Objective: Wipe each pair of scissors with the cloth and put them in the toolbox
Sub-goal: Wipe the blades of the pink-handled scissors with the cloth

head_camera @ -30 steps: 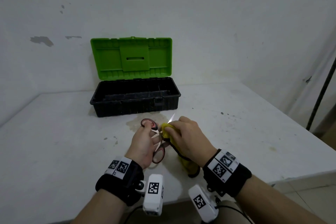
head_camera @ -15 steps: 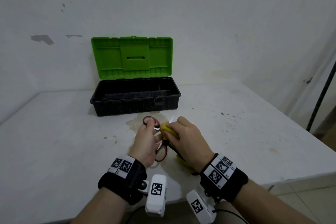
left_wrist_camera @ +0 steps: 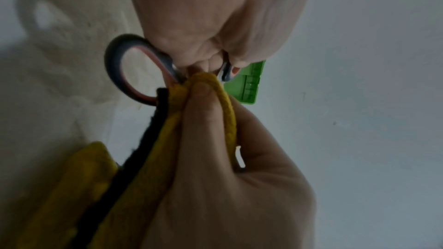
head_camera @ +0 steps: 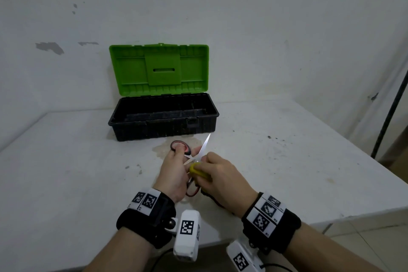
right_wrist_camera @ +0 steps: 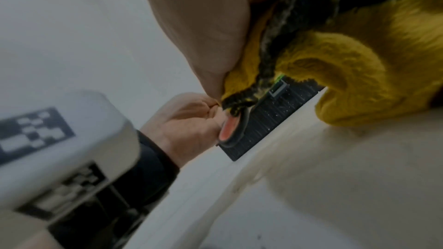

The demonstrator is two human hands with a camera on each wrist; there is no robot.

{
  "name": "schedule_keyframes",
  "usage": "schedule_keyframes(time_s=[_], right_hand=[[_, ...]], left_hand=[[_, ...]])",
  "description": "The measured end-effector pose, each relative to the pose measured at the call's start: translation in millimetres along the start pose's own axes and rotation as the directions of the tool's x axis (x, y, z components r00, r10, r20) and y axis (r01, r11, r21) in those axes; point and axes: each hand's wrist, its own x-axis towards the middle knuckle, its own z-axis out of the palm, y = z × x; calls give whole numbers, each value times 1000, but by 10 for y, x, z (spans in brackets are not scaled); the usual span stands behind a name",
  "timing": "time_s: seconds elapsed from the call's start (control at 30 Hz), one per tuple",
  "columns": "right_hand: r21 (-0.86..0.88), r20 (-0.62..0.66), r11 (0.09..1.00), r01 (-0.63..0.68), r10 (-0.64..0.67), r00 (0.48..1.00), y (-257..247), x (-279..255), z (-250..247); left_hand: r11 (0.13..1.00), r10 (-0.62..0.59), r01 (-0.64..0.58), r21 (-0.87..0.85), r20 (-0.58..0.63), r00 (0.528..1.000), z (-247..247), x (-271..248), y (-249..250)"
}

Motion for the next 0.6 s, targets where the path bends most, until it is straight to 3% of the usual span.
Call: schedule_keyframes(time_s=[0.07, 0.2, 0.3, 0.43, 0.6], right_hand=[[0, 16, 1000, -6, 6, 1000, 9, -7, -22], [-1, -93, 998, -59, 59, 994, 36, 53, -99], [22, -54, 998, -52, 53, 997, 47, 33, -100], [26, -127, 996, -82, 84, 988, 96, 50, -193], [60, -217, 994, -87, 98, 971, 137, 78, -272]], left_hand=[[1000, -24, 24, -9, -4, 1000, -40, 4, -27], [997, -81, 81, -1, 48, 996, -46, 7, -42], [993, -108, 104, 46, 80, 991, -77, 0, -2], [961, -172, 150, 231, 77, 982, -157, 5, 49], [892, -68, 61, 448, -1, 998, -192, 43, 94]])
